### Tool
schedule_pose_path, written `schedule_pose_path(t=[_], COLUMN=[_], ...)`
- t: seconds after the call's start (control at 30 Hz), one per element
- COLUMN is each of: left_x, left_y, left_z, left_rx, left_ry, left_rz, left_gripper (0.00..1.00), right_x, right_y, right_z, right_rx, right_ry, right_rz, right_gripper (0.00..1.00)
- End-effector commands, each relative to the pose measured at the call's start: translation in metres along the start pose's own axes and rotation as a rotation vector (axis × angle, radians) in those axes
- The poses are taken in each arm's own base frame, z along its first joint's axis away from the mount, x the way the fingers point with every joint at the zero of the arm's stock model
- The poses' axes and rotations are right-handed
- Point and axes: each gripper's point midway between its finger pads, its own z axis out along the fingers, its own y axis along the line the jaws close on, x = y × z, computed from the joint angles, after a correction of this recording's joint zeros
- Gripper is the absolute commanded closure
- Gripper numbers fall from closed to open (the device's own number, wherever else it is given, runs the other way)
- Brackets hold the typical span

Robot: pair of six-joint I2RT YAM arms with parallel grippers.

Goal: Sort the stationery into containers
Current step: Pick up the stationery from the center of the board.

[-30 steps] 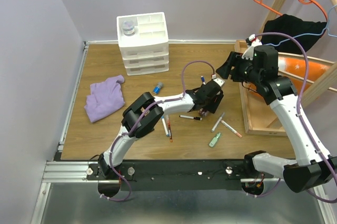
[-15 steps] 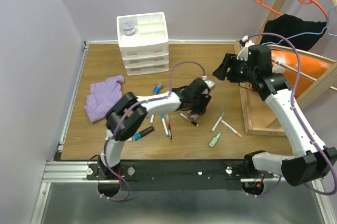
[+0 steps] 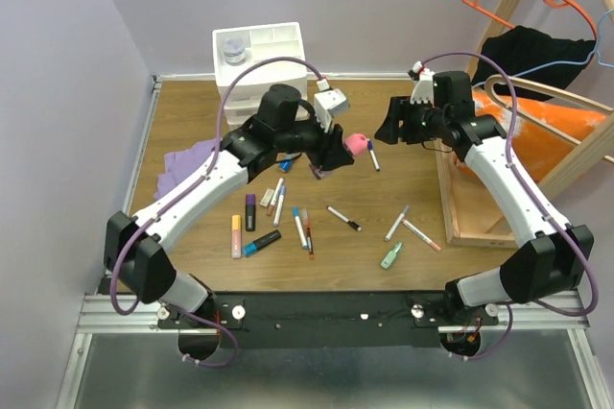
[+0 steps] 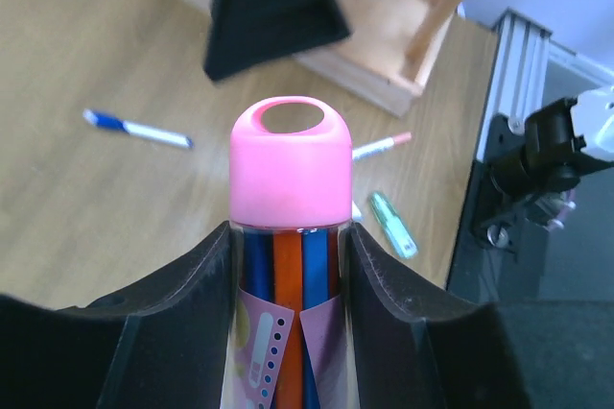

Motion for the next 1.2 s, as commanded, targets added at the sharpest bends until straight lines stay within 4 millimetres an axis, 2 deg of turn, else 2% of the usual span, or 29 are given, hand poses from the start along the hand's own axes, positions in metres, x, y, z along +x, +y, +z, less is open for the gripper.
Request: schedule_pose_path(t=[0.0,0.03,0.07,0.1,0.13,0.2,0.23,0.27,0.3,0.33,0.37,0.4,0.43,0.47,0.5,0.53,0.57,0.63,0.67,0.8,0.93,1.0,1.03,1.17], left_x=[-0.088,-0.110,-0.119,-0.133,-0.151,-0.159,-0.180,-0.181,-0.198,-0.210,-0.207,-0.228,-0.234,-0.230,-0.234,-0.252,-0.244,-0.254,-0.249,-0.240,-0.213,-0.208,-0.195,-0.171], left_y=[-0.006,0.002,0.014,0.038,0.047,0.083,0.101,0.125,0.133,0.151,0.177,0.181,0.193,0.221,0.233,0.234,0.260,0.271,0.285,0.311,0.330,0.328,0.331,0.334], left_z=[-0.049,-0.057,-0.058,-0.070,-0.076,-0.079,-0.099,-0.096,-0.107,-0.122,-0.114,-0.126,-0.132,-0.130,-0.136,-0.147,-0.147,-0.158,-0.158,-0.173,-0.175,-0.177,-0.173,-0.164], left_rx=[0.002,-0.033,-0.067,-0.147,-0.171,-0.237,-0.289,-0.309,-0.323,-0.371,-0.395,-0.416,-0.445,-0.473,-0.494,-0.509,-0.534,-0.556,-0.576,-0.620,-0.626,-0.616,-0.612,-0.590], left_ry=[-0.253,-0.323,-0.347,-0.386,-0.462,-0.527,-0.618,-0.633,-0.683,-0.714,-0.702,-0.744,-0.761,-0.754,-0.767,-0.804,-0.793,-0.822,-0.816,-0.816,-0.812,-0.822,-0.811,-0.800], left_rz=[0.239,0.284,0.298,0.305,0.355,0.377,0.396,0.384,0.408,0.421,0.388,0.413,0.413,0.390,0.390,0.416,0.392,0.401,0.388,0.379,0.319,0.292,0.275,0.247], left_gripper=[1.00,1.00,1.00,1.00,1.00,1.00,1.00,1.00,1.00,1.00,0.99,0.98,0.96,0.96,0.96,0.95,0.95,0.95,0.95,0.95,0.95,0.95,0.95,0.94], right_x=[0.001,0.000,0.001,0.003,0.003,0.000,-0.001,-0.010,-0.013,-0.013,-0.018,-0.019,-0.018,-0.020,-0.020,-0.019,-0.017,-0.019,-0.019,-0.018,-0.015,-0.017,-0.016,-0.014], right_y=[0.003,0.014,0.021,0.024,0.033,0.034,0.036,0.038,0.039,0.041,0.041,0.041,0.044,0.043,0.045,0.046,0.045,0.047,0.046,0.043,0.044,0.043,0.044,0.044], right_z=[0.012,0.014,0.015,0.021,0.024,0.035,0.039,0.042,0.045,0.050,0.053,0.056,0.059,0.062,0.064,0.066,0.070,0.071,0.073,0.077,0.084,0.085,0.087,0.094], right_rx=[-0.057,-0.114,-0.151,-0.178,-0.210,-0.219,-0.224,-0.220,-0.220,-0.224,-0.215,-0.212,-0.215,-0.204,-0.201,-0.201,-0.193,-0.189,-0.179,-0.162,-0.158,-0.150,-0.150,-0.135], right_ry=[0.008,0.015,0.023,0.042,0.043,0.039,0.030,-0.001,-0.013,-0.014,-0.039,-0.044,-0.046,-0.054,-0.053,-0.050,-0.044,-0.047,-0.047,-0.040,-0.020,-0.021,-0.016,-0.004], right_rz=[-0.084,-0.107,-0.128,-0.145,-0.190,-0.216,-0.273,-0.299,-0.314,-0.329,-0.355,-0.365,-0.381,-0.387,-0.392,-0.394,-0.386,-0.384,-0.378,-0.378,-0.388,-0.398,-0.400,-0.419], right_gripper=[0.30,0.30,0.30,0.30,0.30,0.30,0.30,0.30,0.30,0.30,0.30,0.30,0.30,0.30,0.30,0.30,0.30,0.30,0.30,0.30,0.30,0.30,0.30,0.30])
